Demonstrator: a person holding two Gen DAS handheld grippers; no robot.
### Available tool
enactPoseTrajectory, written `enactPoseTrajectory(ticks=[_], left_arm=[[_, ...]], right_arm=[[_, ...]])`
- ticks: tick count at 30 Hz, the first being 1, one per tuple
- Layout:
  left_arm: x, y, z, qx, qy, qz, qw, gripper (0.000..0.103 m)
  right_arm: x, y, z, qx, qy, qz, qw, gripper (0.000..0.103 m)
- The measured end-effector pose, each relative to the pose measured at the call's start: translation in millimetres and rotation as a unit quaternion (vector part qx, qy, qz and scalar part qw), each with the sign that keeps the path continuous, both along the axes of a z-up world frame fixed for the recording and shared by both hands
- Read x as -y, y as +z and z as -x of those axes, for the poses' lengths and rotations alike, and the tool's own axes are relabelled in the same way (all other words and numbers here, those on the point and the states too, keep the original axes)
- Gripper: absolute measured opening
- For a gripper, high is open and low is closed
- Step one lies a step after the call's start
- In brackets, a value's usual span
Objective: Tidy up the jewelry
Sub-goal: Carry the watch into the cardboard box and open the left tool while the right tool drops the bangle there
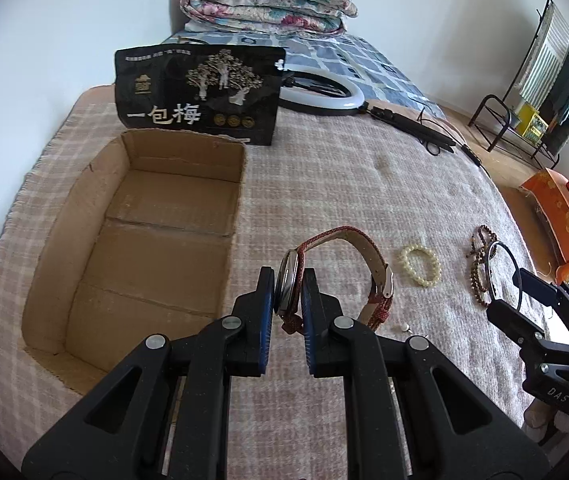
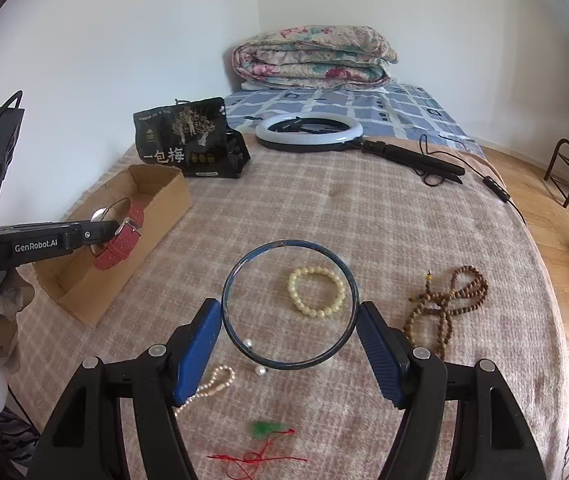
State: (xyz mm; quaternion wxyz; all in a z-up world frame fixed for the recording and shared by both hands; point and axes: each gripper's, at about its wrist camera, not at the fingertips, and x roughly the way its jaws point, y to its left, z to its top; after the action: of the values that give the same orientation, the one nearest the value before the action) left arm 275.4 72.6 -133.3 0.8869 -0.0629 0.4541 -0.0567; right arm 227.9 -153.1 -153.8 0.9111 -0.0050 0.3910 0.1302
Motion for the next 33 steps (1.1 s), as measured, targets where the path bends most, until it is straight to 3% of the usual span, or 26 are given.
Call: enactPoseTrajectory(ticks=[12, 22, 33], left_arm=[[-82.1, -5.1, 23.0, -0.004, 0.06, -0.01, 0.9982, 0.012], [-117.8, -15.8, 32.5, -0.013, 0.083, -0.018, 0.9963, 0.012], [-147.0, -34.4, 37.5, -0.035, 0.101, -0.016, 0.9941, 0.012]], right_arm=[[-77.4, 4.6, -34.3, 0.0, 0.05, -0.004, 0.999, 0.072], [-141.6, 10.1, -65.4, 0.004, 0.078, -0.022, 0.997, 0.072], [-196.8, -11.3, -93.6, -0.012, 0.097, -0.028, 0.995, 0.072]])
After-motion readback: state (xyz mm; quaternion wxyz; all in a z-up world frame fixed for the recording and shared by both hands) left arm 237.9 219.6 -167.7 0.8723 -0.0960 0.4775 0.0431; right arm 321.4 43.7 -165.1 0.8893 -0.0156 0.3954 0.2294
